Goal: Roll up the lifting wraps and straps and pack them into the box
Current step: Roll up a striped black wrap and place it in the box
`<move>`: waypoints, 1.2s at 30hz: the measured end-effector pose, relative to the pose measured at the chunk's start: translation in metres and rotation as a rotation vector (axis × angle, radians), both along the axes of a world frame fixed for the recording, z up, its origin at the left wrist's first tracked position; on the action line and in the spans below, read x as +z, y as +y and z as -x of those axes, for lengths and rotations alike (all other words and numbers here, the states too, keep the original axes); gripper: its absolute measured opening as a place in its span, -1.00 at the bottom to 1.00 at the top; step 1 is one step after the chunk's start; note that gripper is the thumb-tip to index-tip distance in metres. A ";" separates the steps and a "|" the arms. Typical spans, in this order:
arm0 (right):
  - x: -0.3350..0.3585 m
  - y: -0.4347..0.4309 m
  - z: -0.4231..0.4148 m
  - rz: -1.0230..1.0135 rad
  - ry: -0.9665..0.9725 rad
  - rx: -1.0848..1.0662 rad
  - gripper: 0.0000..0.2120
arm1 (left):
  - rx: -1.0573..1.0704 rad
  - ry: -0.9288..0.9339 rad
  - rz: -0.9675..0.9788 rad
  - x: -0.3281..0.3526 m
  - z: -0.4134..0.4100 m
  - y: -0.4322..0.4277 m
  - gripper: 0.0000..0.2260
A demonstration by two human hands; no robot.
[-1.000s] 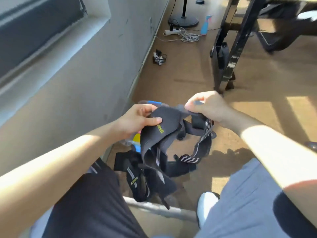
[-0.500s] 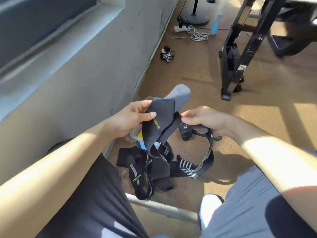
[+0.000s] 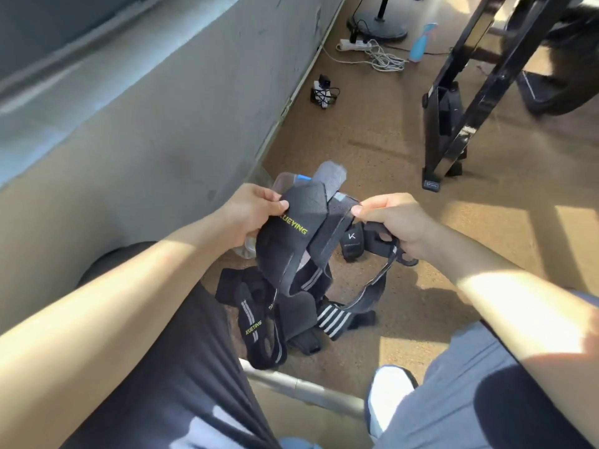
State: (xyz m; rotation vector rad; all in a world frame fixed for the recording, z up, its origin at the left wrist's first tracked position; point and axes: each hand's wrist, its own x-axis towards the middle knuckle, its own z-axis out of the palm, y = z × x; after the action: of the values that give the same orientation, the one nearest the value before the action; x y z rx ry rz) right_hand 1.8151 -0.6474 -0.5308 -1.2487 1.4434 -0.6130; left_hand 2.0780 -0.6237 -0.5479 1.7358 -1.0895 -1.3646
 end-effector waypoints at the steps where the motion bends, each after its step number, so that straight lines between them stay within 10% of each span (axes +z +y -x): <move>1: 0.001 0.000 0.000 0.004 0.002 -0.041 -0.89 | 0.021 -0.110 0.012 -0.001 -0.002 0.000 -0.88; 9: 0.003 -0.020 0.020 0.020 -0.008 -0.329 -0.76 | -0.223 -0.538 -0.033 0.012 -0.006 0.012 -0.87; 17: 0.019 -0.016 0.017 0.036 0.019 -0.167 -0.79 | -0.248 -0.452 0.091 0.008 0.002 0.009 -0.95; 22: 0.029 -0.016 0.019 0.064 0.053 0.019 -0.81 | -0.206 -0.130 0.265 0.006 0.024 0.000 -0.60; 26: 0.033 -0.017 0.019 0.111 0.000 0.021 -0.80 | -0.282 0.078 0.299 -0.001 0.034 -0.003 -0.82; 36: 0.021 -0.023 0.012 0.320 0.069 -0.137 -0.77 | -0.278 -0.028 0.330 -0.004 0.040 -0.002 -0.85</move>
State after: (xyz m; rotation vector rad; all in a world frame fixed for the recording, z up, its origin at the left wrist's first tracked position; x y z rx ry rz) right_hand 1.8034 -0.6701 -0.5100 -1.4358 1.5385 -0.9296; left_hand 2.0379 -0.6258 -0.5516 1.4060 -1.5218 -1.2359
